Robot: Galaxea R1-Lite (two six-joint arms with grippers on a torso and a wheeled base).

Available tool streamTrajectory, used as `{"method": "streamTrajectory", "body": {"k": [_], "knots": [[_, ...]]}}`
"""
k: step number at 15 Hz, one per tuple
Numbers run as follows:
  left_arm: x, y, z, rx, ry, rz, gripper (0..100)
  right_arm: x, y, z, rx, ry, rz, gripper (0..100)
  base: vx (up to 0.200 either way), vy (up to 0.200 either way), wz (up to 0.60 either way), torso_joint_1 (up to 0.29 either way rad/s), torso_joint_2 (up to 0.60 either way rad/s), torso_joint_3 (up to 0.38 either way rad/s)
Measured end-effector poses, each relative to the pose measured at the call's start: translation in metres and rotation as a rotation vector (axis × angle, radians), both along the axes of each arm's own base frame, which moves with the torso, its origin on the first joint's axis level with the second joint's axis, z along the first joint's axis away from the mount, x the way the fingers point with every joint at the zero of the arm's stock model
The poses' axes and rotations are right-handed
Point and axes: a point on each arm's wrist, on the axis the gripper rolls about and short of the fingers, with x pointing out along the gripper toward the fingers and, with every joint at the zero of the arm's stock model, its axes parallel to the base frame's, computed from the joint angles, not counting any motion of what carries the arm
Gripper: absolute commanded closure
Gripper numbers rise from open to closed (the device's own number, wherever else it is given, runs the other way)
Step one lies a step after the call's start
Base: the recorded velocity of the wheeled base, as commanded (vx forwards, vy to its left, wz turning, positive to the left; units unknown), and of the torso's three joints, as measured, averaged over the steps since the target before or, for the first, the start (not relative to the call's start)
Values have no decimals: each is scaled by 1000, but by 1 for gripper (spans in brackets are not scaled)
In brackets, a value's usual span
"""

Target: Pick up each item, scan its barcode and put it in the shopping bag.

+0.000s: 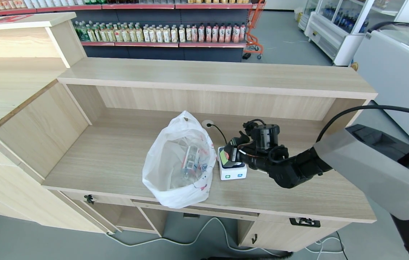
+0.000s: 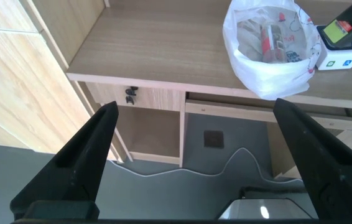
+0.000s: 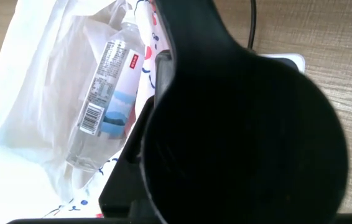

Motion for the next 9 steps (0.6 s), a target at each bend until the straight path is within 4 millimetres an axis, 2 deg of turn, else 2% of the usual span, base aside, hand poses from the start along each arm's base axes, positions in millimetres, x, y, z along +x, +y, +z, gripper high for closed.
{"method": "streamTrajectory", "body": {"k": [9], "knots": [[0,0,0,-1,0,0,0,9,-9,-5,12,8,-26,100,0,0,0,0,0,0]]}}
